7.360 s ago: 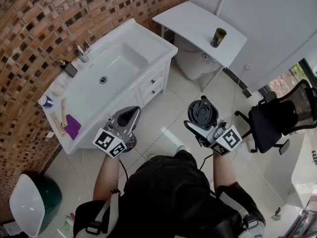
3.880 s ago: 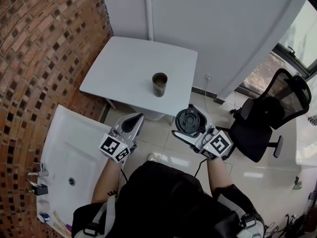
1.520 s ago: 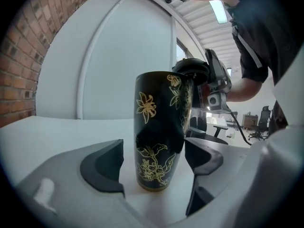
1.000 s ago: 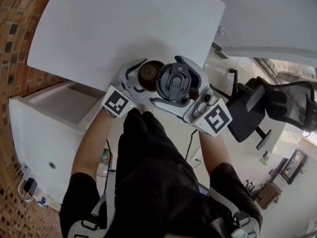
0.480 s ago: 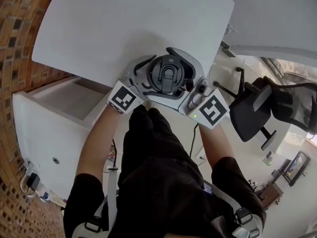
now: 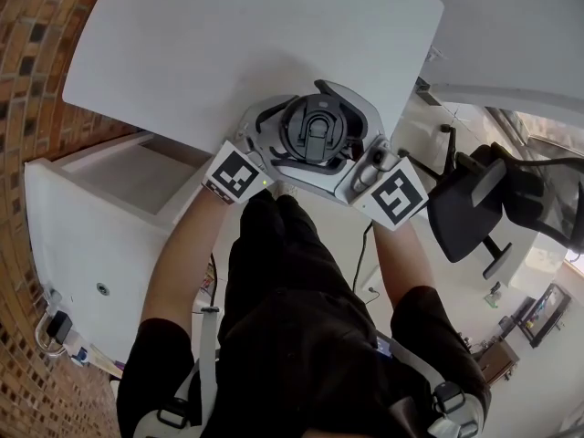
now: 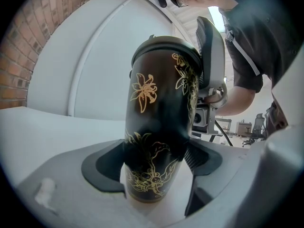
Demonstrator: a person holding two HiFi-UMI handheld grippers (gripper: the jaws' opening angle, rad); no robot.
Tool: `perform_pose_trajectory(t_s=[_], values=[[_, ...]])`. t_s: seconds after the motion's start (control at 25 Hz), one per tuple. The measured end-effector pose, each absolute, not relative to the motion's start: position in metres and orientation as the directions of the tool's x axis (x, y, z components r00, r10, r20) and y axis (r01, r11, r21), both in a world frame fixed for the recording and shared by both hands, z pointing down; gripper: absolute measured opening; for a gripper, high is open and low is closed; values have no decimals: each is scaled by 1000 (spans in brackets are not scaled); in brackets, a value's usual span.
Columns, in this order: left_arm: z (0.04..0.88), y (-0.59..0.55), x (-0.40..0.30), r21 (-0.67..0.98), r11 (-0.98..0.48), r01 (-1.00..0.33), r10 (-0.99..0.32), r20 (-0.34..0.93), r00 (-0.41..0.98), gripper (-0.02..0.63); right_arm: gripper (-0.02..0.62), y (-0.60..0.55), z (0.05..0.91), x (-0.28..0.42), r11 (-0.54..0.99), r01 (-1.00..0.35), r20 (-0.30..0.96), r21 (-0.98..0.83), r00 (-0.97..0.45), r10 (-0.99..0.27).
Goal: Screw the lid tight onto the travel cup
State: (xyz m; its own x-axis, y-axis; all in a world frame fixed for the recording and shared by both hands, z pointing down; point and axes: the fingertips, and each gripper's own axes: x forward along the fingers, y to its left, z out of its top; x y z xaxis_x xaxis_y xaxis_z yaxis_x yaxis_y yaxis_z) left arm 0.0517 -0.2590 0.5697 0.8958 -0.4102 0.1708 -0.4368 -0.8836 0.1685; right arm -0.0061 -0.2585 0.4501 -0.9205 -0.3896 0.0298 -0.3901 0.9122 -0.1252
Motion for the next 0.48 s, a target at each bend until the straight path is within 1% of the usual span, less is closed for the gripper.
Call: perform_pose_trajectory(t_s=[0.08,0.2,0.48], values=[[570,-259,51,168,-883,-438,-412,171,895,393,489,-258,451,-7,917,-381,42,-116,-925,-379],[570,-260,50,171,-882,-439,-413,168,895,393,489,-259,453,-11,919,-380,94,-107,-924,-371],[570,-259,50,173,-884,-435,-408,170,897,393,489,-261,456,-9,887,-448,150,-114,-890,-430]])
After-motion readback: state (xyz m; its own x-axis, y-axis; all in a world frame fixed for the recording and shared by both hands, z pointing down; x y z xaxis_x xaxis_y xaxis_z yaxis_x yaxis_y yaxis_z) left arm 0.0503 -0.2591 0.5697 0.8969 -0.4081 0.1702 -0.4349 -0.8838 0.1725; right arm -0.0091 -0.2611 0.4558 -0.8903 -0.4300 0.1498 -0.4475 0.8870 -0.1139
